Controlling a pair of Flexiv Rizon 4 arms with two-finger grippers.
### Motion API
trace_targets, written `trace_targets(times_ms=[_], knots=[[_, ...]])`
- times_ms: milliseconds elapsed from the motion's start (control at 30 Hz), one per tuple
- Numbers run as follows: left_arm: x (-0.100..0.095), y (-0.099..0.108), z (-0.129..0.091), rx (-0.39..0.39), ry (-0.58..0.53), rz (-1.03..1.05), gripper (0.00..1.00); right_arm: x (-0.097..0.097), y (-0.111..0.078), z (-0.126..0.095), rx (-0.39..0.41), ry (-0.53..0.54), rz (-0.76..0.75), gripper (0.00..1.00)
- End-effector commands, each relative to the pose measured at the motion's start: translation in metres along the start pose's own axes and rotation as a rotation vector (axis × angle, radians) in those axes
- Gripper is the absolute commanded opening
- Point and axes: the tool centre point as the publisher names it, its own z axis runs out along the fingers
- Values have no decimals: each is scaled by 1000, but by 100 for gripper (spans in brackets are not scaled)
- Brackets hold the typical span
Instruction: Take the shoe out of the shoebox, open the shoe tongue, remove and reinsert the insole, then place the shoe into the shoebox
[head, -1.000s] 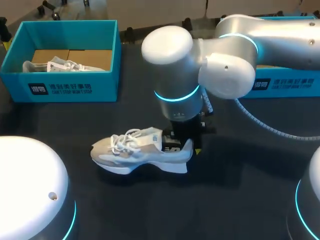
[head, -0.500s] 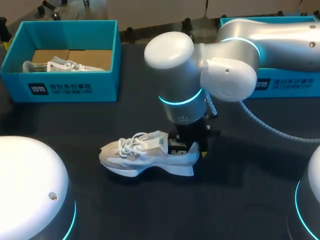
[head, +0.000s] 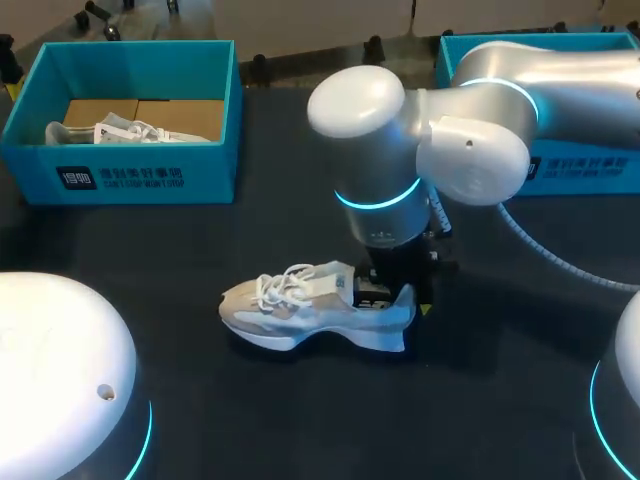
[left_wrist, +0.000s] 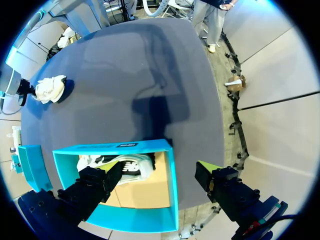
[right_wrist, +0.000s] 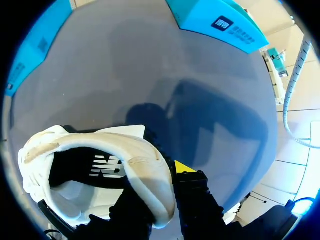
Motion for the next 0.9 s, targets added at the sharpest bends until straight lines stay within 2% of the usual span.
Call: trace_targets(times_ms=[33,900], knots=[[0,-2,0,-4,2,1,100,2,-3,9,-2,6,123,0],[0,-2,0,-4,2,1,100,2,-7,23,1,13,92,0]])
